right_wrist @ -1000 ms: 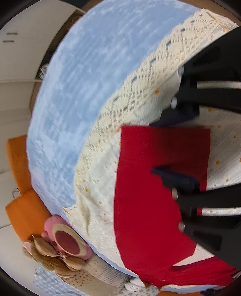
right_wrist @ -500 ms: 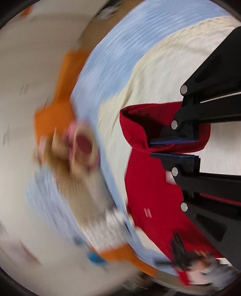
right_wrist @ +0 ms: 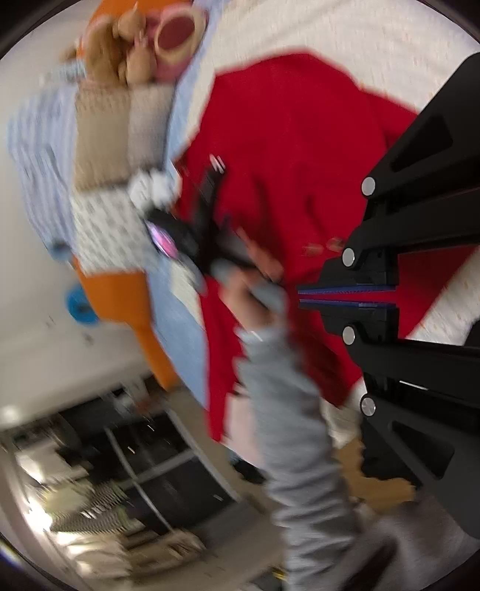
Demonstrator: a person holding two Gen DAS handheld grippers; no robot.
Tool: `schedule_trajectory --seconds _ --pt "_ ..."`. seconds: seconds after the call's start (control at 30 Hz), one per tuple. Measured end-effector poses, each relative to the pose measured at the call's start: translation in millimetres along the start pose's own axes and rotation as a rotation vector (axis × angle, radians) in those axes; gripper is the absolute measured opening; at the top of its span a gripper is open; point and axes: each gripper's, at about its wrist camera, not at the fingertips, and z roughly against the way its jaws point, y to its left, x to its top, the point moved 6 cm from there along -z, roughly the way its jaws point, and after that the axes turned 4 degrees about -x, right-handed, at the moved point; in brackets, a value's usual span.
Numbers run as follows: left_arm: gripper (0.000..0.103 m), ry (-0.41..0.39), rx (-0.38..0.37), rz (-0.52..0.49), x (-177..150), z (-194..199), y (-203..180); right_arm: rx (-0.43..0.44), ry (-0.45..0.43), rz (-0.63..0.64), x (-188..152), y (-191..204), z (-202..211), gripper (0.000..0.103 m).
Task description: Fold large clothes
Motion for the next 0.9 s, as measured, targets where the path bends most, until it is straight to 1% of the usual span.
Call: schedule_trajectory --seconds 0.07,0.1,0.13,0.17,0.23,0.27,0.33,0.37,0.4,0.47,0.5,0.57,0.6,0.63,0.7,0.73,0.77,0.8,0.83,0.87,0.9 --pt "0.101 0.018 0.003 -0.011 -7.1 -4.7 0.8 -0.010 0.047 0.037 -17.3 16.5 -20.0 0.004" --pt "0.101 0.031 0.005 -0.025 -11.8 -7.7 1.0 -0.009 0.070 0.027 -24.2 16.6 -30.5 0.004" --pt "0.101 0.045 0.009 -0.047 -17.3 -10.3 -0.5 -0.026 0.079 0.022 -25.6 15.2 -35.9 0.005" --pt "0.101 0.063 0.029 -0.080 -25.3 -13.4 -2.2 -0.053 0.089 0.016 -29.0 9.2 -37.5 0.007" --pt "0.101 0.094 0.048 -0.122 -40.0 -17.4 -5.2 -0.116 0.087 -0.021 -27.1 -18.7 -40.3 0.007" --pt "0.101 0.122 0.068 -0.169 -52.7 -19.0 -8.1 -0.140 0.085 -0.053 -25.3 -35.8 -39.5 0.008" --pt "0.101 0.148 0.108 -0.222 -70.4 -17.0 -9.5 -0.191 0.061 -0.152 -18.7 -78.2 -36.7 0.034" --pt "0.101 0.162 0.123 -0.252 -81.3 -14.9 -10.4 -0.224 0.050 -0.190 -16.7 -97.4 -33.1 0.063" --pt "0.101 0.172 0.136 -0.278 -90.3 -11.6 -11.9 -0.293 0.022 -0.233 -7.0 -126.7 -31.4 0.076" --pt "0.101 0.195 0.171 -0.345 -108.3 -5.6 -17.5 -0.363 0.001 -0.270 12.3 -167.3 -38.7 0.075" --pt "0.101 0.202 0.191 -0.379 -115.8 -2.9 -20.9 -0.428 0.003 -0.302 27.2 -195.4 -46.4 0.076" --pt "0.101 0.220 0.234 -0.448 -131.1 -0.4 -27.8 -0.485 0.020 -0.349 48.8 -241.0 -64.8 0.075" --pt "0.101 0.231 0.255 -0.468 -136.4 0.4 -27.7 -0.536 0.040 -0.390 63.2 -271.8 -80.6 0.076" --pt "0.101 0.239 0.274 -0.483 -141.3 1.4 -27.6 -0.560 0.052 -0.422 73.1 -292.2 -92.4 0.075" --pt "0.101 0.241 0.282 -0.486 -149.2 5.6 -26.7 -0.628 0.087 -0.488 90.6 -337.1 -118.1 0.074" --pt "0.101 0.242 0.287 -0.484 -152.1 6.9 -23.8 -0.654 0.106 -0.502 95.2 -352.5 -131.1 0.074" --pt "0.101 0.250 0.288 -0.476 -154.9 6.1 -21.6 -0.691 0.124 -0.507 99.3 -370.5 -142.5 0.074" --pt "0.101 0.255 0.285 -0.468 -156.6 6.2 -20.5 -0.748 0.155 -0.502 105.0 -389.0 -156.3 0.073" --pt "0.101 0.254 0.281 -0.461 -157.2 6.5 -18.7 -0.773 0.174 -0.502 109.1 -399.7 -165.6 0.072" --pt "0.101 0.247 0.271 -0.466 -158.0 9.6 -18.0 -0.782 0.187 -0.509 112.1 -408.4 -173.4 0.067" --pt "0.101 0.242 0.265 -0.476 -159.0 11.6 -18.2 -0.771 0.206 -0.520 115.1 -416.0 -184.3 0.050"
